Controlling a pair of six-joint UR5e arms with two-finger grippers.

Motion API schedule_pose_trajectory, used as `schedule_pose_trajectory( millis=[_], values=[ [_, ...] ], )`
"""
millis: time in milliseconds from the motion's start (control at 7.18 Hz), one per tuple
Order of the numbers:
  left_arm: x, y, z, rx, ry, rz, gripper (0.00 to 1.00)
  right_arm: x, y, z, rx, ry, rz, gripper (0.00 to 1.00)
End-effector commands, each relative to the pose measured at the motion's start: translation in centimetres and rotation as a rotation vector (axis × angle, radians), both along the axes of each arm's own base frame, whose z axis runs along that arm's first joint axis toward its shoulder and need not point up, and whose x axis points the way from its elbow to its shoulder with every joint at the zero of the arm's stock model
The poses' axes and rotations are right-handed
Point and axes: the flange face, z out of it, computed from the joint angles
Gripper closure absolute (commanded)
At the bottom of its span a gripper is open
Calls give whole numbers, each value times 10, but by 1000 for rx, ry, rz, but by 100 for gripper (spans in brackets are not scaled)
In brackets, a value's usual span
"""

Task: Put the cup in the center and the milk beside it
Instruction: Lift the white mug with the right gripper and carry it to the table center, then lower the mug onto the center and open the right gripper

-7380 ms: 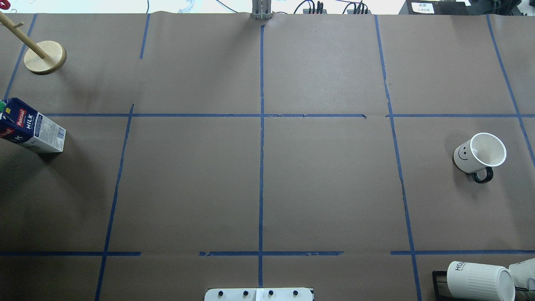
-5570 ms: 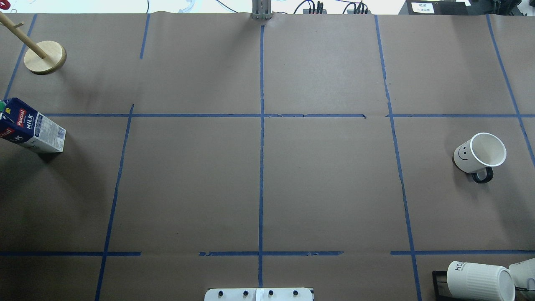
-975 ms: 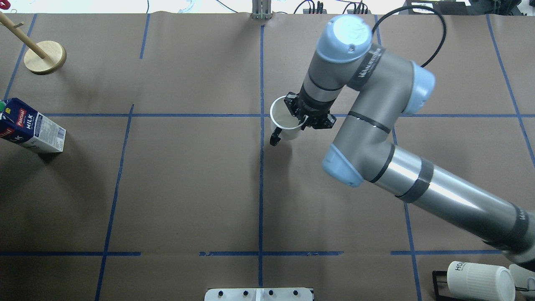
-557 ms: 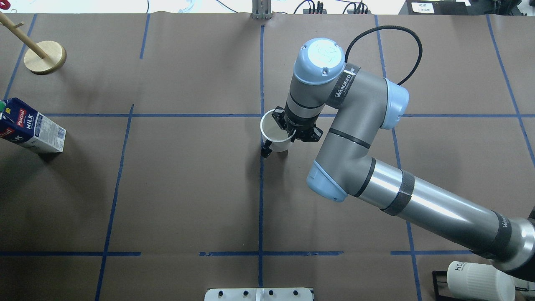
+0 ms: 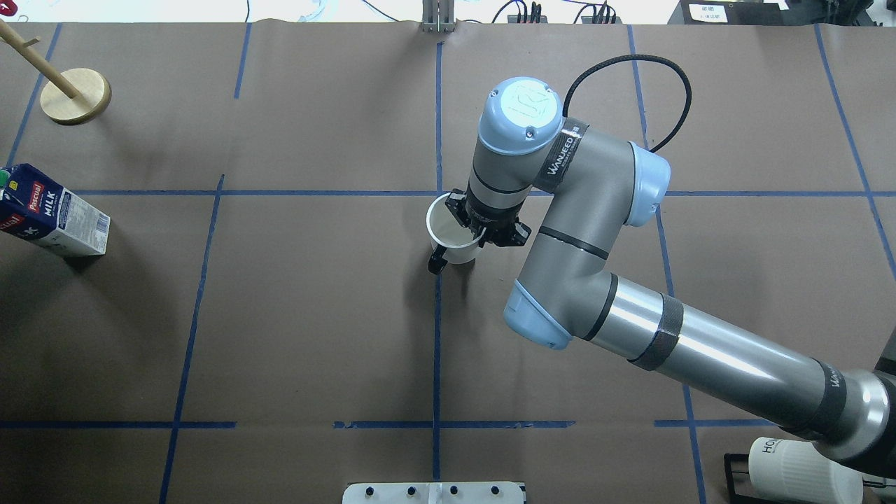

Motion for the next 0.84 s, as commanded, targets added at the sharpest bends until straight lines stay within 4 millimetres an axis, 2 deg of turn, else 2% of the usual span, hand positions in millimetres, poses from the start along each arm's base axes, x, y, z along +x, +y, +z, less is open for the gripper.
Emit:
schedule_pose_trajectory(
  millis=[0, 139, 696],
  values=[
    [0, 0, 1, -1, 0, 0, 0, -2, 2, 2, 2, 3, -4, 76],
    [0, 0, 1, 0, 0, 0, 0, -3, 6, 2, 26, -30, -7, 2],
    [0, -1, -3, 8, 1, 0, 0, 2, 2, 6, 56, -45, 9, 0]
  ],
)
